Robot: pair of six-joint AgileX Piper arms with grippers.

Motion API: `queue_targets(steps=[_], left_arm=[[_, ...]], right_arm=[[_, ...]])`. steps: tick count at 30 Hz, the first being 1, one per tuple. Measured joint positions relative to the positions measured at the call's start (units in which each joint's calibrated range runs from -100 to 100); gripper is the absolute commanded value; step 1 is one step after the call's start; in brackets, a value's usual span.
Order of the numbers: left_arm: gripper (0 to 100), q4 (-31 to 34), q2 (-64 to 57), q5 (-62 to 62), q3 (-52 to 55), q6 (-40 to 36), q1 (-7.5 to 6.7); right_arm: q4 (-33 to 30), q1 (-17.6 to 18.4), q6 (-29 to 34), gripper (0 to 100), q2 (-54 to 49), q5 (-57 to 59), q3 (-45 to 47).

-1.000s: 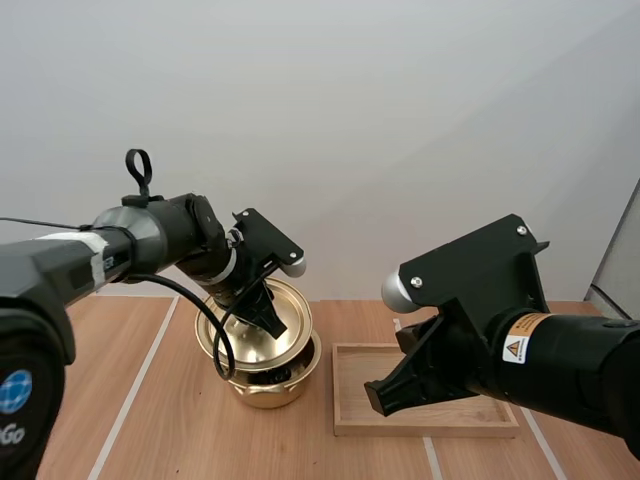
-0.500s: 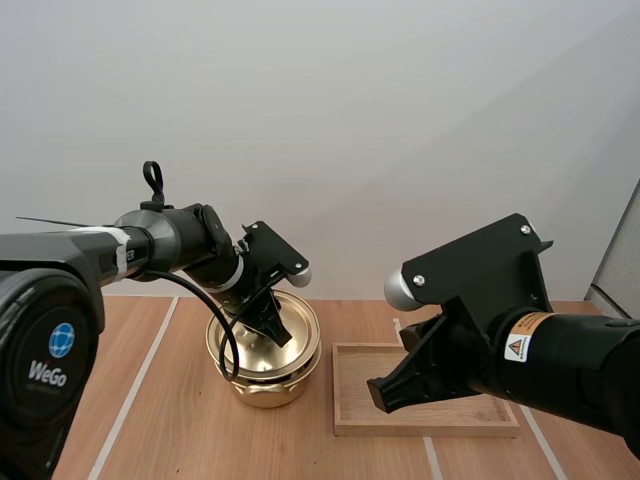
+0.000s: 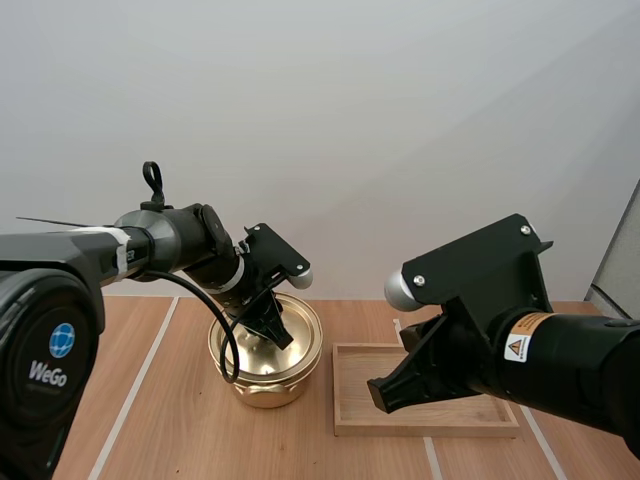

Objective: Open the lid, put the grape in the pot, and close it

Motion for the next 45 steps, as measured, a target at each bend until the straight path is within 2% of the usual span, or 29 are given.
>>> queue_targets(steps=[17,19,22,23,26,34,40,41,43,45], left_arm=[[0,-1.78,4.04,-1.23,0.0,0.14,0.0],[3,-2.0,4.04,-1.23,0.0,0.14,0.0],[28,-2.21,4.04,-0.69,0.0,0.23,0.0],[44,-2.21,4.04,-0.51,0.0,0.23,0.0],[100,-2.35,4.04,1.18,0.0,0.33,0.0],[100,-2.65,-1.77,8.42,0.0,0.06,0.0],[100,-2.48,-12.26,13.71,0.0,-0.83,0.0],[92,-2.05,-15.15,14.38,0.0,-1.73,0.0],[50,-1.3,-18.85,15.74,0.0,-3.19,0.0],[0,-0.9,-22.77,18.13,0.0,-4.65,0.0]], right_arm=[[0.0,0.0,0.0,0,0.0,0.0,0.0],[0.0,0.0,0.0,0,0.0,0.0,0.0],[0.0,0.0,0.0,0,0.0,0.0,0.0],[0.0,0.0,0.0,0,0.0,0.0,0.0],[0.0,0.0,0.0,0,0.0,0.0,0.0],[0.0,0.0,0.0,0,0.0,0.0,0.0],[0.0,0.0,0.0,0,0.0,0.0,0.0],[0.0,-0.06,0.0,0,-0.14,0.0,0.0],[0.0,-0.45,0.0,0,-0.6,0.0,0.0],[0.0,-0.97,0.0,0,-1.67,0.0,0.0]])
